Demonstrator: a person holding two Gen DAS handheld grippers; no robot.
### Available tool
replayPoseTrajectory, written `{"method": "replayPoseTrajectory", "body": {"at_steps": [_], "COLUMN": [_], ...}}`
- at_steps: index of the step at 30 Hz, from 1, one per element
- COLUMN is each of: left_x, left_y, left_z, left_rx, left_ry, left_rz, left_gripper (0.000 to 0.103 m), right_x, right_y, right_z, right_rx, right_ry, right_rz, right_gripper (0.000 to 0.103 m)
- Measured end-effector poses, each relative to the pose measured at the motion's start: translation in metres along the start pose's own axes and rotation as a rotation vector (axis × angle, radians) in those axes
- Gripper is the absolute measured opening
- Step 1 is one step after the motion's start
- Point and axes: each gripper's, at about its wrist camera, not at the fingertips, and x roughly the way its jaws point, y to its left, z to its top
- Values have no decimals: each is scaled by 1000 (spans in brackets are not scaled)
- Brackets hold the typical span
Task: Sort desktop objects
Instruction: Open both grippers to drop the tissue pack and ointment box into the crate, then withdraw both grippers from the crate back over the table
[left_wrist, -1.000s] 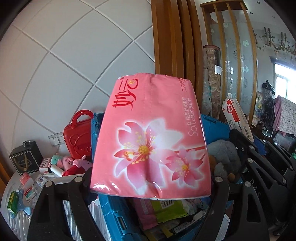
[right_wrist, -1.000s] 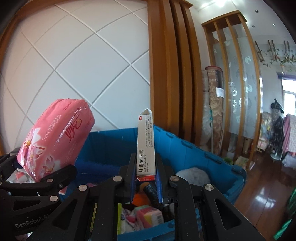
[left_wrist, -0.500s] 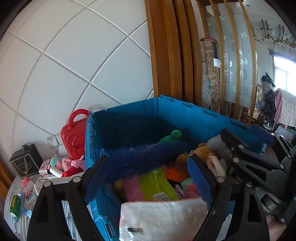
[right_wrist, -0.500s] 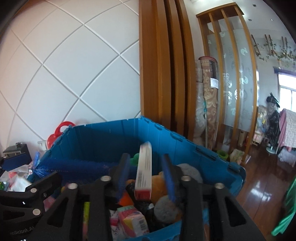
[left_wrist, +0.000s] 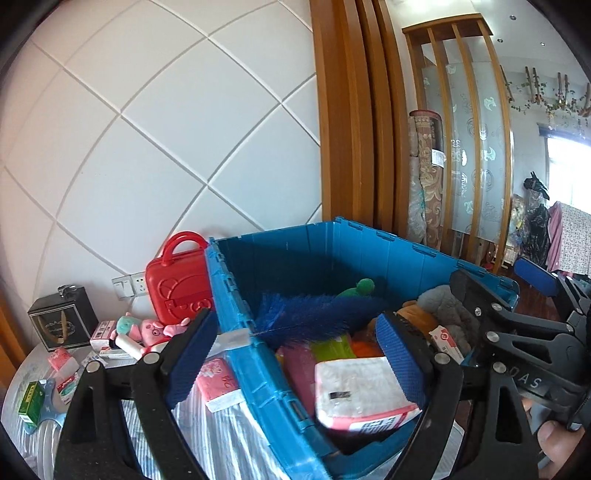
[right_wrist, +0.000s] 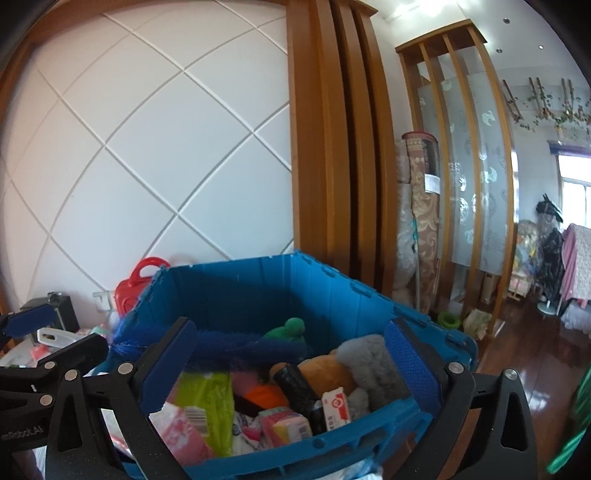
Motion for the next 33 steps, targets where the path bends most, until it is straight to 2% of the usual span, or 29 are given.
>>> {"method": "replayPoseTrajectory", "body": {"at_steps": [5,10,21,28,33], "left_x": [-15,-30,-82,-115,-133], "left_y": [56,120,289,409,491], "left_z": [-8,-23,-78,-131,-174], "left_rx": [-87,-139,-236,-296,-360], "left_ry": [-3,7,93,194,274], "left_rz": [90,212,481,630,692], "left_gripper": [88,88,88,88,88], "right_x": [-15,-24,-26,-14,-2], "right_y": [43,99,244,360,440], "right_z": [3,7,-2,-28,-56], "right_rx": [-38,-85,-161,-185,-219], "right_ry": [-29,-55,-44,67,174], "right_rz": [96,213,419,542,591], "right_gripper": [103,103,103,103,103]}}
